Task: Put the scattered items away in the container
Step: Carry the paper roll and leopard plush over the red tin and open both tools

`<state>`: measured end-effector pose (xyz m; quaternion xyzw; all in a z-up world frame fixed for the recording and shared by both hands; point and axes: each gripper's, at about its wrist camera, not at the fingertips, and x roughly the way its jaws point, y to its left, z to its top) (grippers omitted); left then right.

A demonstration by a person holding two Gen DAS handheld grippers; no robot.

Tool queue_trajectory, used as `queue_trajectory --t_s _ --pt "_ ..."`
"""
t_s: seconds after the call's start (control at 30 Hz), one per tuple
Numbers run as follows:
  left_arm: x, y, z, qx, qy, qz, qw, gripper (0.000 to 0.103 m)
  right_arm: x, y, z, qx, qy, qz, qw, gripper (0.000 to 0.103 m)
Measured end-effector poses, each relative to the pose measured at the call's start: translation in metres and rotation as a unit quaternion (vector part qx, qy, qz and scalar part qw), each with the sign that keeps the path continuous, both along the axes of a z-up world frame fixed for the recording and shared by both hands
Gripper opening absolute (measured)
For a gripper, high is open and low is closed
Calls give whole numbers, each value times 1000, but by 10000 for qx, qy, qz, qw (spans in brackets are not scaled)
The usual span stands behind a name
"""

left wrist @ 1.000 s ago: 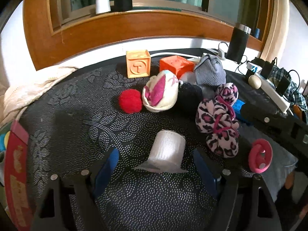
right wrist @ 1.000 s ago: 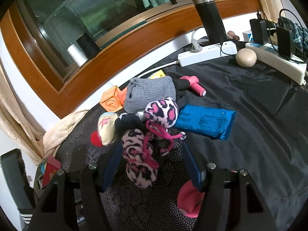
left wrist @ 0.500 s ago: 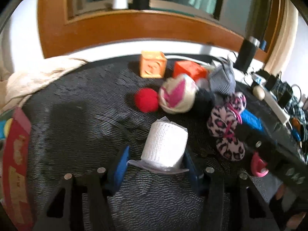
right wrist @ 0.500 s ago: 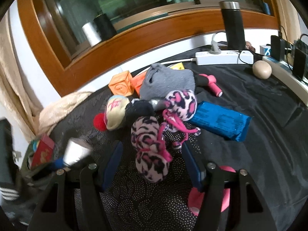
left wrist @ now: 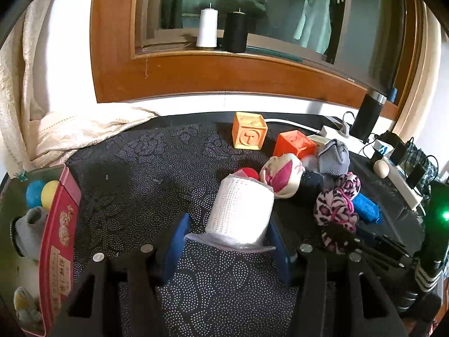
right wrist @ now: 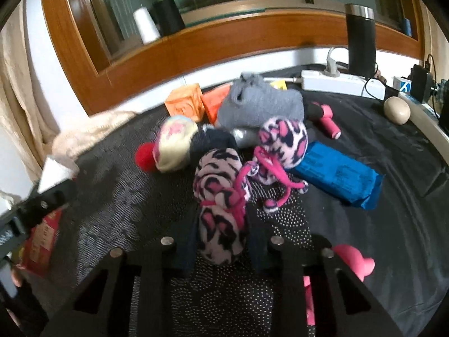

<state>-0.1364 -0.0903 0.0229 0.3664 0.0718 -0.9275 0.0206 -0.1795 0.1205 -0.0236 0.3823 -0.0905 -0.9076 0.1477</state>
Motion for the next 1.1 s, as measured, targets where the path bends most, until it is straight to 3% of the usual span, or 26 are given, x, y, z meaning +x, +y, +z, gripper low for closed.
queue_trajectory --t_s 0.2,0.57,0.87,1.1 --pt "10 -5 13 26 205 76 9998 57 11 4 12 -453 332 176 9983 33" --pt "45 -34 19 11 371 472 9982 57 20 -18 24 -455 366 384 9976 33" --pt "98 -95 27 -143 599 1218 9906 57 42 -86 53 -588 554 1163 9899 33" --pt "145 -157 32 -134 738 1969 9776 57 66 -158 76 -738 646 2025 9744 33"
